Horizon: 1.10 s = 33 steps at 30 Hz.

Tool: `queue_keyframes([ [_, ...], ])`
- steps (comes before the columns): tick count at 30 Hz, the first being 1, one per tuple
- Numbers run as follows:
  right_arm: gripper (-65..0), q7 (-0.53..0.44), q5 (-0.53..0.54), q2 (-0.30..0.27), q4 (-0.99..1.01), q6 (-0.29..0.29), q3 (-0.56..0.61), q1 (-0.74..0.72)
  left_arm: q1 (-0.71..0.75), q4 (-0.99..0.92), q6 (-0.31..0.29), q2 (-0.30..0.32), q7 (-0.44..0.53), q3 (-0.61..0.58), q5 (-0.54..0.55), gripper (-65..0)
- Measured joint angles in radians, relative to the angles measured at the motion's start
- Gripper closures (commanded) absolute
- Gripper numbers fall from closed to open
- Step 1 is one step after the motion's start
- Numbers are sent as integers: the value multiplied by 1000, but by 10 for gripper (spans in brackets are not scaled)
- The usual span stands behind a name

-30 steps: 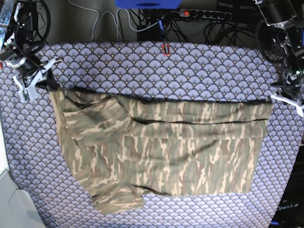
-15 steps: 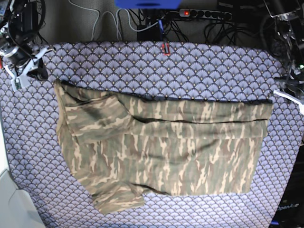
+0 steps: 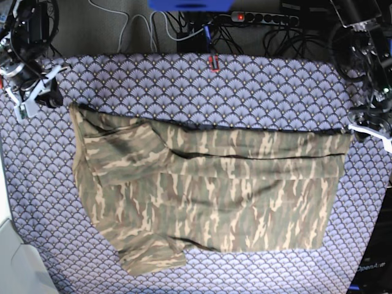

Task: Fold the T-shirt properly
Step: 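Open both grippers and lift them off the shirt edge, then lower both grippers onto the folded edge and grasp it again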

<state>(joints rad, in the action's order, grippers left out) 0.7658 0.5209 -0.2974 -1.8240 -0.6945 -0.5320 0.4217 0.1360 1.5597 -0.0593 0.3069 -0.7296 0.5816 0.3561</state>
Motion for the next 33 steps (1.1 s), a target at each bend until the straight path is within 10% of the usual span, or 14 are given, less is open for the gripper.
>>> queue_keyframes([
  [5,-218,1,1,0,0,0,0,2,-35,-30,-5,6,10,-3,31,-281],
  [33,-218,1,0,-2,0,0,2,-16,-167,-385,5,-5,211,-133,26,-278],
])
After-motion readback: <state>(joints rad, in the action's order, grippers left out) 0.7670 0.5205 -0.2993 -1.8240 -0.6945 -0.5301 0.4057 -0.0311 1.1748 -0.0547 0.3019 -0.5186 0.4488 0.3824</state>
